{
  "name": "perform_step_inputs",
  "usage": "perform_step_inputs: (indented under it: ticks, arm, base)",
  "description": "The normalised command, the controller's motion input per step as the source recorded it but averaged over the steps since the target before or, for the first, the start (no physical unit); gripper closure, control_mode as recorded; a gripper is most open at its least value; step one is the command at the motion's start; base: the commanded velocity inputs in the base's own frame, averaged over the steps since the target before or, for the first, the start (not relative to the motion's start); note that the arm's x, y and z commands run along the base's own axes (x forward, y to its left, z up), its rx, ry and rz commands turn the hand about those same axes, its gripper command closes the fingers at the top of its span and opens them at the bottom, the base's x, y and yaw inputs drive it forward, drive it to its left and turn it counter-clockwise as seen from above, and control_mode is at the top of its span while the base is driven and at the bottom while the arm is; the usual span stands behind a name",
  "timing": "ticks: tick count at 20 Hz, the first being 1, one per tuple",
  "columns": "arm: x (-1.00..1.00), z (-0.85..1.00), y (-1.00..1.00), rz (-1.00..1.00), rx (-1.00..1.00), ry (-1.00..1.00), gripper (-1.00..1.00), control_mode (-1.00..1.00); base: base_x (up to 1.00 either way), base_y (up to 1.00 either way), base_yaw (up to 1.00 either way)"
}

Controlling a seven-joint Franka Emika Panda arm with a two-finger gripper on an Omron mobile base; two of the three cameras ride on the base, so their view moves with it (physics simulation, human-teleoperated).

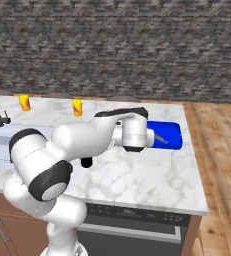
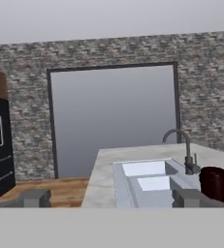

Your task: Place the drinks on the dining counter in a tight cluster.

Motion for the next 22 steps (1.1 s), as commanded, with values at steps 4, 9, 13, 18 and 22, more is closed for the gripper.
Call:
perform_step_inputs:
  ticks: [4, 9, 13, 18, 22]
  arm:
    - [-0.41, 0.3, 0.08, -0.2, -0.08, 0.02, -1.0, -1.0]
    - [-0.39, 0.27, 0.01, -0.13, -0.07, 0.04, -1.0, -1.0]
    - [-0.38, 0.21, 0.02, -0.03, -0.09, 0.0, -1.0, -1.0]
    - [-0.15, 0.04, 0.01, 0.0, -0.02, 0.0, -1.0, -1.0]
    - [0.0, 0.0, 0.0, 0.0, 0.0, 0.0, -1.0, -1.0]
  base:
    - [0.0, 0.0, 0.0]
    - [0.0, 0.0, 0.0]
    - [0.0, 0.0, 0.0]
    - [0.0, 0.0, 0.0]
    - [0.0, 0.0, 0.0]
